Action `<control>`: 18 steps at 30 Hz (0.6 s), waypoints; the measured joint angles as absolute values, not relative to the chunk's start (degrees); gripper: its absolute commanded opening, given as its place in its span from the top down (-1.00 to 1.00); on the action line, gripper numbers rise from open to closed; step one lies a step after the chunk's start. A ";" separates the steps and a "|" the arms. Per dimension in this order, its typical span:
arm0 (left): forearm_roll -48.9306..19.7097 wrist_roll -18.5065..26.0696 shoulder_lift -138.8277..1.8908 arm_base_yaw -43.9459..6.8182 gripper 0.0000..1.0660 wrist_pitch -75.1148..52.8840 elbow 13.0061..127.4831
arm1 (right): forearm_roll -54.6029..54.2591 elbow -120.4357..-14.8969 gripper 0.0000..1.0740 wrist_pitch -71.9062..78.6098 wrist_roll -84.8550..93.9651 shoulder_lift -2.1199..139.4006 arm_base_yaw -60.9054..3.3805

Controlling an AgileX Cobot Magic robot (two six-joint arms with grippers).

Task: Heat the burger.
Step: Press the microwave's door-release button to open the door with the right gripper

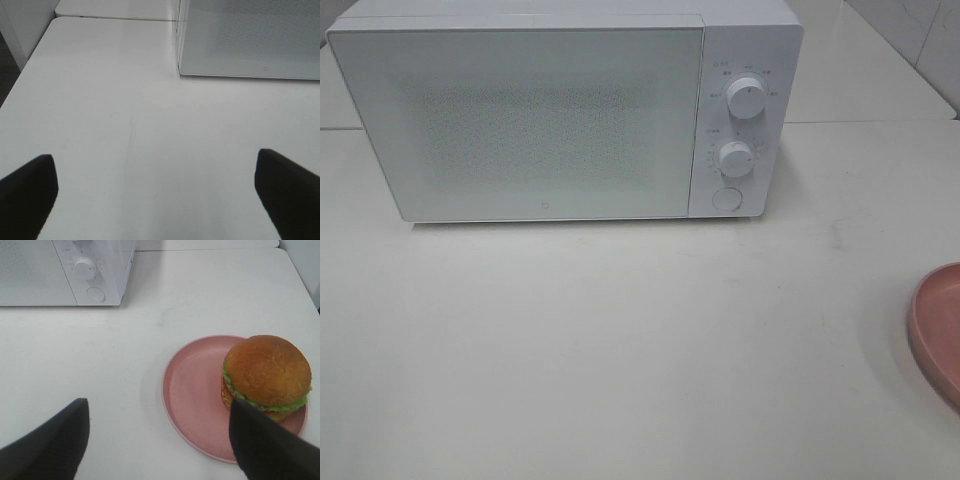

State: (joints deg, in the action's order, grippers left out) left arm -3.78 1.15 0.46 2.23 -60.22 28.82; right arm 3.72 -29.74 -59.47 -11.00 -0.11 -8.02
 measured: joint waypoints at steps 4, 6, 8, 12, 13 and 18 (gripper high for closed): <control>-3.78 1.15 0.46 2.23 -0.87 -60.22 28.82 | 3.67 -30.25 -0.40 -57.47 -11.00 3.27 -8.02; -3.78 1.15 0.46 2.23 -0.87 -60.22 28.82 | 3.61 -30.25 -0.40 -56.09 -11.00 4.58 -8.02; -3.78 1.15 0.46 2.23 -0.87 -60.22 28.82 | 3.55 -30.25 -0.40 -55.46 -11.00 5.21 -8.02; -3.78 1.15 0.46 2.23 -0.87 -60.22 28.82 | 3.27 -30.25 -0.40 -52.65 -11.00 8.14 -8.02; -3.78 1.15 0.46 2.23 -0.87 -60.22 28.82 | 3.15 -30.25 -0.40 -51.85 -11.00 8.77 -8.02; -3.78 1.15 0.46 2.23 -0.87 -60.22 28.82 | 3.09 -30.25 -0.40 -48.36 -11.00 12.49 -8.02</control>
